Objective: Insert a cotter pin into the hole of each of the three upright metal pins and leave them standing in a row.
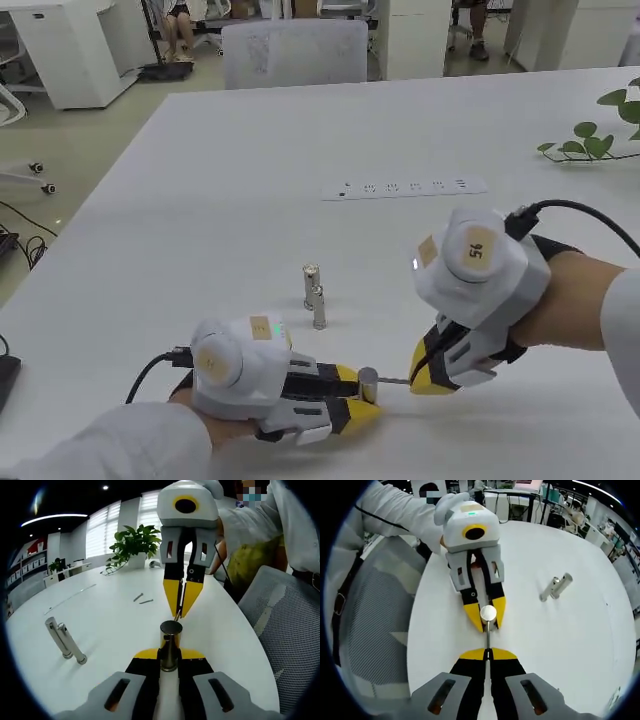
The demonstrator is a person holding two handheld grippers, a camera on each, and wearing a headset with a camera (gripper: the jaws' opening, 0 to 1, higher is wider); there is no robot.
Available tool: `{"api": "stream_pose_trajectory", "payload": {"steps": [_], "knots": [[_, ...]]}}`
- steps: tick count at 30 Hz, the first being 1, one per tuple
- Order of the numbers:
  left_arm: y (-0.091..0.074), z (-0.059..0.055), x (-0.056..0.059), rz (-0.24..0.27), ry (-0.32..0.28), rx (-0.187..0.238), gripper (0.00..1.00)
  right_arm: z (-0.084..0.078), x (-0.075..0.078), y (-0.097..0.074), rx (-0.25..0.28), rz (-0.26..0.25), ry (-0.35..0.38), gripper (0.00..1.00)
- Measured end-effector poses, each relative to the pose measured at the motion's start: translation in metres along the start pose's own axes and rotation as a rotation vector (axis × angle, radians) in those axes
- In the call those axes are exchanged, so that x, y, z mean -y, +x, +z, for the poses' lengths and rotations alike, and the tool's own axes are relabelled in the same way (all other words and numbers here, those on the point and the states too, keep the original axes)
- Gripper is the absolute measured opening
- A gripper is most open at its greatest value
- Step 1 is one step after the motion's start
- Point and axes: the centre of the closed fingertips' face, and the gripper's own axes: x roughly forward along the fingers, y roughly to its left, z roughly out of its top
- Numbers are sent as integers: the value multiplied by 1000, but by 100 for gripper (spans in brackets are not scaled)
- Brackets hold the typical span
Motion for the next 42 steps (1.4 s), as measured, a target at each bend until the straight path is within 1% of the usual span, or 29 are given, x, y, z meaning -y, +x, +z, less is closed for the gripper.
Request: {"api": "stream_pose_trajectory", "payload": {"steps": [2,7,10,16,33,42], "knots": [[0,0,0,1,0,-1,11,0,0,1,-15,-1,-14,3],[0,0,0,2,-5,2,11,-1,2,1,-26,0,-22,3],[0,0,1,2,-4,2,11,-1,0,1,-28,11,5,3],[0,0,1,3,-5,1,11,-1,1,2,-29,6,10,3],[1,1,1,9,-7,-3,11,4,0,0,-58,-9,-11,3],[1,1,0,12,-8,-4,11,7,2,1,-58,-14,-26,3]]}}
